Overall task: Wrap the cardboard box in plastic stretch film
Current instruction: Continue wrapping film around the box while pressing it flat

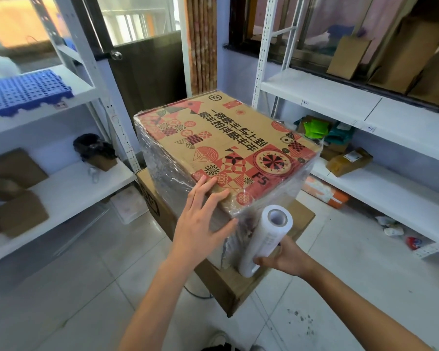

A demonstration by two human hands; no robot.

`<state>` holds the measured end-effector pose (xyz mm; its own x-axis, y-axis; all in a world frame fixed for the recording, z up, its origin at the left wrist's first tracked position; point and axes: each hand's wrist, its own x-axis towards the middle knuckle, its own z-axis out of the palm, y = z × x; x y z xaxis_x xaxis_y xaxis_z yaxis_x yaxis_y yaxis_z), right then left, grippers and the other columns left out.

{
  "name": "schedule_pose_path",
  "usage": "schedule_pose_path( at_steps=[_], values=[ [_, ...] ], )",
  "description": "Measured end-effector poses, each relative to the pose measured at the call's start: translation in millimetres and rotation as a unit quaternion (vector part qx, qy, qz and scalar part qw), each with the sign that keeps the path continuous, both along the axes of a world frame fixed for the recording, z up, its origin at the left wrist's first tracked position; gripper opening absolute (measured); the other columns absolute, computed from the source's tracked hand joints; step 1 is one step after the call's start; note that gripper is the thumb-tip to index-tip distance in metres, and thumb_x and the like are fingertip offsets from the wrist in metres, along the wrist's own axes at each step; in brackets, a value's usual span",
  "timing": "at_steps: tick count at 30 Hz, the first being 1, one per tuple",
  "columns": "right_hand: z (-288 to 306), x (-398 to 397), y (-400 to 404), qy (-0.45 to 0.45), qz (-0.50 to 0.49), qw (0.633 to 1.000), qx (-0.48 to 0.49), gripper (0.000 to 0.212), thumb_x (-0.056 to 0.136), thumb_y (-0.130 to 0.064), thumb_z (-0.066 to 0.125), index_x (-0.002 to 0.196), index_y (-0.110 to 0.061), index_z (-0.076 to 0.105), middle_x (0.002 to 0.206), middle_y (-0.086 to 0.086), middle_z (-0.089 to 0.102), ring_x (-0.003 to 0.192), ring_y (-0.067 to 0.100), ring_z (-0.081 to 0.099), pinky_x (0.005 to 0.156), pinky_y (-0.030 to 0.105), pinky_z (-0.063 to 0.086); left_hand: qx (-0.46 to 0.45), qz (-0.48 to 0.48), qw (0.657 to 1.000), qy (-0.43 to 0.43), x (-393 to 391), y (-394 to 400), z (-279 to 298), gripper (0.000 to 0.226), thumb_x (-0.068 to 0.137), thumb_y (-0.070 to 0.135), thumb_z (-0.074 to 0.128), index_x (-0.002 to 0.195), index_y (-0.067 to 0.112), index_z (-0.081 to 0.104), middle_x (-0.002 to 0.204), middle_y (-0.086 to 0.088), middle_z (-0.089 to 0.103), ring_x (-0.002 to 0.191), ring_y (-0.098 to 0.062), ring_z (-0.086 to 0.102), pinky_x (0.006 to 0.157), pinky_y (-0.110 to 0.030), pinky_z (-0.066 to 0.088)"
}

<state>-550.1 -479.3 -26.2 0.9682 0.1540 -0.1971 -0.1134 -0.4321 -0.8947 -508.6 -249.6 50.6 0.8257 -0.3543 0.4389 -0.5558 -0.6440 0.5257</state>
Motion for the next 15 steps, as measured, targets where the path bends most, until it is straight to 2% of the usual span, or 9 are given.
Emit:
schedule_pose_path(
  at_steps=[3,7,12,15],
  values=[
    [1.1,3.8,-8.9,0.000,-0.006,1.000,0.022,0.052,0.068,-0.012,0.084,0.108,-0.026,0.054,0.106,-0.005,0.064,0.103,0.006,0.060,0.081,0.021,0.053,-0.012,-0.011,1.000,0.001,-2.1,0.7,2.9,0.055,0.084,0.057,0.051,0.127,0.023,0.053,0.147,0.004,0.034,0.143,-0.011,0.013,0.107,-0.033,0.022],
    [8.7,10.1,-20.6,0.009,0.021,1.000,0.013,0.053,0.068,-0.018,0.085,0.106,-0.032,0.052,0.107,-0.012,0.062,0.097,-0.008,0.058,0.073,0.012,0.051,-0.031,-0.016,0.999,-0.015,-3.3,-1.5,6.5,0.053,0.083,0.052,0.055,0.124,0.018,0.058,0.144,-0.001,0.039,0.142,-0.017,0.020,0.109,-0.031,0.022],
    [11.3,15.3,-32.4,-0.026,0.000,1.000,-0.009,0.061,0.062,-0.031,0.088,0.112,-0.027,0.053,0.107,-0.012,0.064,0.097,-0.006,0.058,0.073,0.010,0.049,-0.032,-0.024,0.999,-0.033,-3.6,-5.5,5.3,0.052,0.083,0.050,0.058,0.122,0.015,0.059,0.142,-0.004,0.042,0.142,-0.019,0.022,0.113,-0.030,0.019],
    [10.6,20.7,-30.1,-0.079,-0.053,0.995,-0.035,0.058,0.058,-0.032,0.090,0.102,-0.026,0.054,0.096,-0.018,0.062,0.089,-0.006,0.059,0.066,0.006,0.046,-0.034,-0.022,0.999,-0.035,-3.7,-5.0,1.8,0.052,0.084,0.051,0.058,0.122,0.015,0.059,0.143,-0.002,0.041,0.142,-0.017,0.021,0.113,-0.024,0.016]
  ],
)
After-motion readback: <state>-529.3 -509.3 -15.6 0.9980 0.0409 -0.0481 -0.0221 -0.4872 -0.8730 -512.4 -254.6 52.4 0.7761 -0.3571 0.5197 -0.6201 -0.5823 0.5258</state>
